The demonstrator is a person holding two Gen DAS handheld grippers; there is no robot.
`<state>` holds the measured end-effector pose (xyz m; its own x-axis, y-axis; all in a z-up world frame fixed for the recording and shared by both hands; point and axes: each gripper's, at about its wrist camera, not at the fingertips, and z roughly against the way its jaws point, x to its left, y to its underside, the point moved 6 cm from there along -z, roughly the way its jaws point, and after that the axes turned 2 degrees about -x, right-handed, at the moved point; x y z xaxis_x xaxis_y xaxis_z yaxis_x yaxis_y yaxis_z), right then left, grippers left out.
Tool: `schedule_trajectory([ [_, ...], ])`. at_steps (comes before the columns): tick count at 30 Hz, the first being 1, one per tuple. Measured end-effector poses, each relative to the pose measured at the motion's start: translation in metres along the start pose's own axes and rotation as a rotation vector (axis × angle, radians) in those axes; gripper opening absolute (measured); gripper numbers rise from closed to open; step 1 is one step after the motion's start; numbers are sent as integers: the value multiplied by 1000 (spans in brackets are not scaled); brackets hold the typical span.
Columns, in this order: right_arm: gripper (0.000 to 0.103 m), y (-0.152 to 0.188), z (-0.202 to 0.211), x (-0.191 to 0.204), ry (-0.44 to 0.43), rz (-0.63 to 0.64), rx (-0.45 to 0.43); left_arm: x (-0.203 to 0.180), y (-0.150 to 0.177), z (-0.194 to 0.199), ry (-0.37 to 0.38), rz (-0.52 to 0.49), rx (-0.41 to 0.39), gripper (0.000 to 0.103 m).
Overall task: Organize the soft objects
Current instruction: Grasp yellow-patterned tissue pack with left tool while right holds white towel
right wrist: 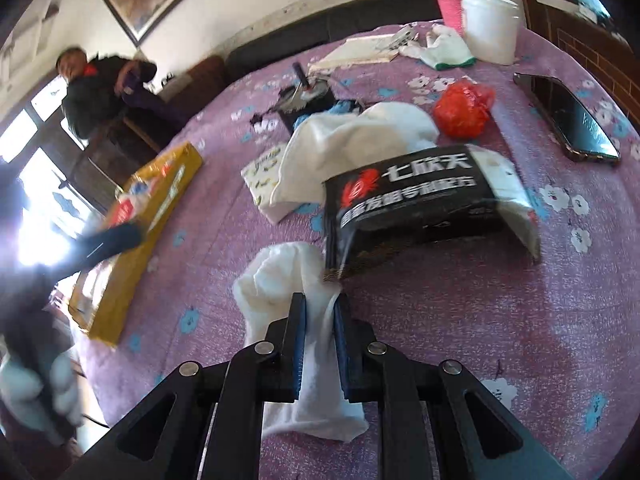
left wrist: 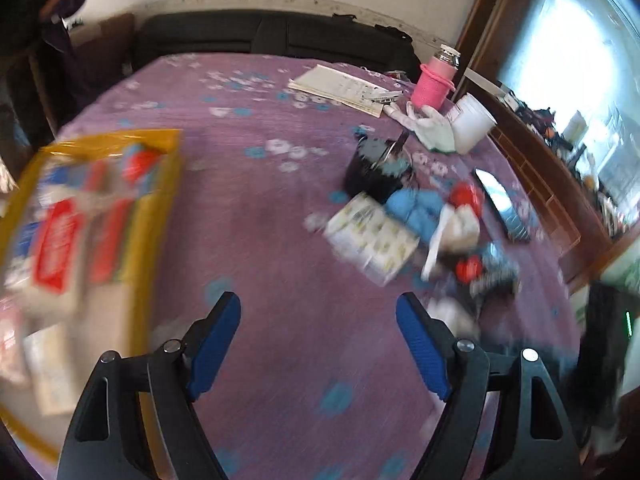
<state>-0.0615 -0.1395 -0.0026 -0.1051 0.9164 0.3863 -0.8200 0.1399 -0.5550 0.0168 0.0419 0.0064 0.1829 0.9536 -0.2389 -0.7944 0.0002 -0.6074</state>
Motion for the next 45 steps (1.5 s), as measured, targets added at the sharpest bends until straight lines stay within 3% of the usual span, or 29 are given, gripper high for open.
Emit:
schedule_trajectory([
  [4, 15, 2, 3, -2, -49, -32, -13, -7, -27, -58, 1, 98, 42, 79],
  [7, 15, 1, 4, 2, -64, -21, -16, -13, -31, -89, -2, 119, 87, 79],
  [11, 22, 3, 4, 7, -67, 8, -13, -33, -36, -108, -63, 14, 70, 93],
  [14, 33, 5, 5, 11, -56, 27, -13, -44, -31, -110, -72, -62, 55, 91],
  [16, 45, 6, 5, 12, -54, 37, -14, -48, -30, -105, -35, -86, 52, 76],
  [19, 52, 6, 5, 12, -39, 39, -15, -47, -28, -91, -7, -100, 57, 63],
  [23, 54, 5, 2, 10, -12, 40, 1, -35, -17, -62, 12, -94, 34, 60],
  [30, 54, 6, -16, 34, 171, 204, 30, 4, -3, 11, 82, -24, -50, 55],
  [32, 43, 6, -17, 44, 198, 253, 18, 23, 1, 39, 99, 9, -84, 49],
  [33, 21, 7, -19, 49, 206, 274, 16, 33, 4, 50, 100, 24, -98, 47],
  [37, 13, 6, -17, 59, 191, 296, -1, 87, 13, 94, 71, 100, -151, 40],
  [39, 13, 5, -13, 64, 174, 286, -14, 118, 19, 112, 36, 140, -174, 31],
  [45, 13, -5, -1, 90, 149, 307, -49, 211, 31, 132, -99, 289, -194, 30],
])
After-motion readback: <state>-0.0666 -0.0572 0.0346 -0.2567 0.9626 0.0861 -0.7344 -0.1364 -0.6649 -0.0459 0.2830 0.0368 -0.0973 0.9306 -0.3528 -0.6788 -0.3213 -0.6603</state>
